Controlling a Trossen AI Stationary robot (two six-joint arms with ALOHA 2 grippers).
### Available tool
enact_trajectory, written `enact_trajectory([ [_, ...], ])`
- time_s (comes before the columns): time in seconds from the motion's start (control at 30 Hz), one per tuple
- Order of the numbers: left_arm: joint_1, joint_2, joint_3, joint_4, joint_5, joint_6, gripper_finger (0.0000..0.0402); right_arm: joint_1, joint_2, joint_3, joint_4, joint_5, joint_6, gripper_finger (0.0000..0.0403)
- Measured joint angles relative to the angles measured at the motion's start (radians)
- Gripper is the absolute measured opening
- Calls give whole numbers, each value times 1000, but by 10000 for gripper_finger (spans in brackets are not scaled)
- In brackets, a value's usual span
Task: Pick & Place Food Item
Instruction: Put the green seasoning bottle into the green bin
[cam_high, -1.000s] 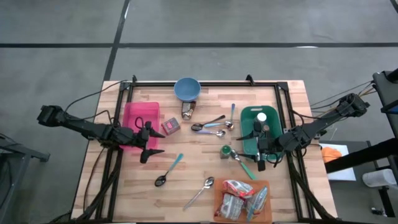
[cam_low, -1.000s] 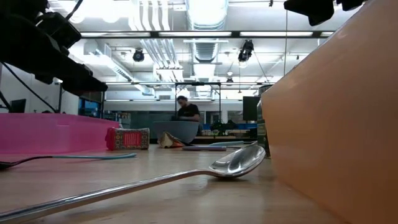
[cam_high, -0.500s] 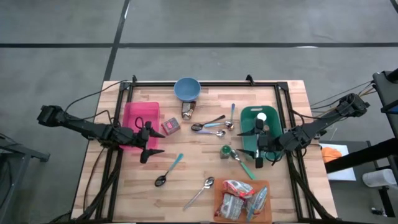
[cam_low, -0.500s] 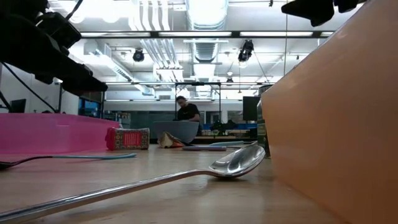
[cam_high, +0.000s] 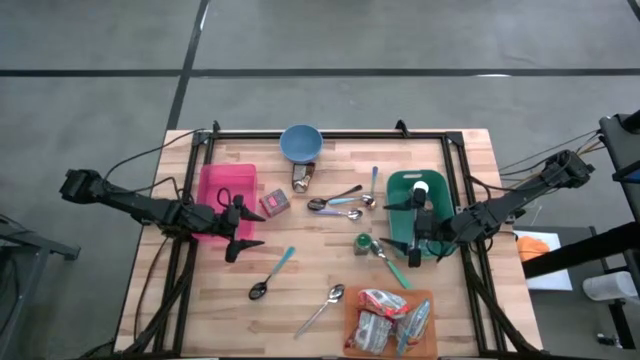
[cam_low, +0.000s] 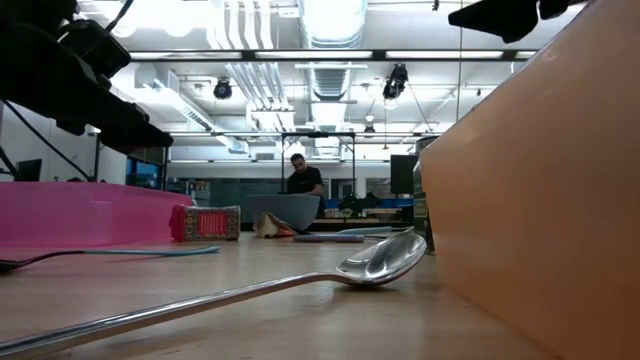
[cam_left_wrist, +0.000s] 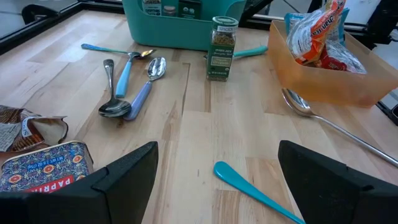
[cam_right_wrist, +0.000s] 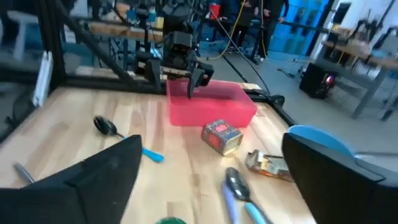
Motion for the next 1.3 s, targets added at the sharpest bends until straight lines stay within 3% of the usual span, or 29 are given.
enact_trajectory([
  [0.23,0,0,0,0,0,0,336,-11,11,0,-71,5,268,382],
  [0.6,0,0,0,-3,0,0,336,-11,90,78,-107,4,262,337],
  [0.83,0,0,0,-3,0,0,336,-33,240,289,-448,3,294,326],
  [1.07,0,0,0,-10,0,0,336,-79,435,524,-788,-1,515,325],
  [1.2,0,0,0,-18,0,0,336,-121,536,652,-978,-121,695,325],
  [1.3,0,0,0,-25,0,0,336,-145,598,726,-1056,-240,736,325],
])
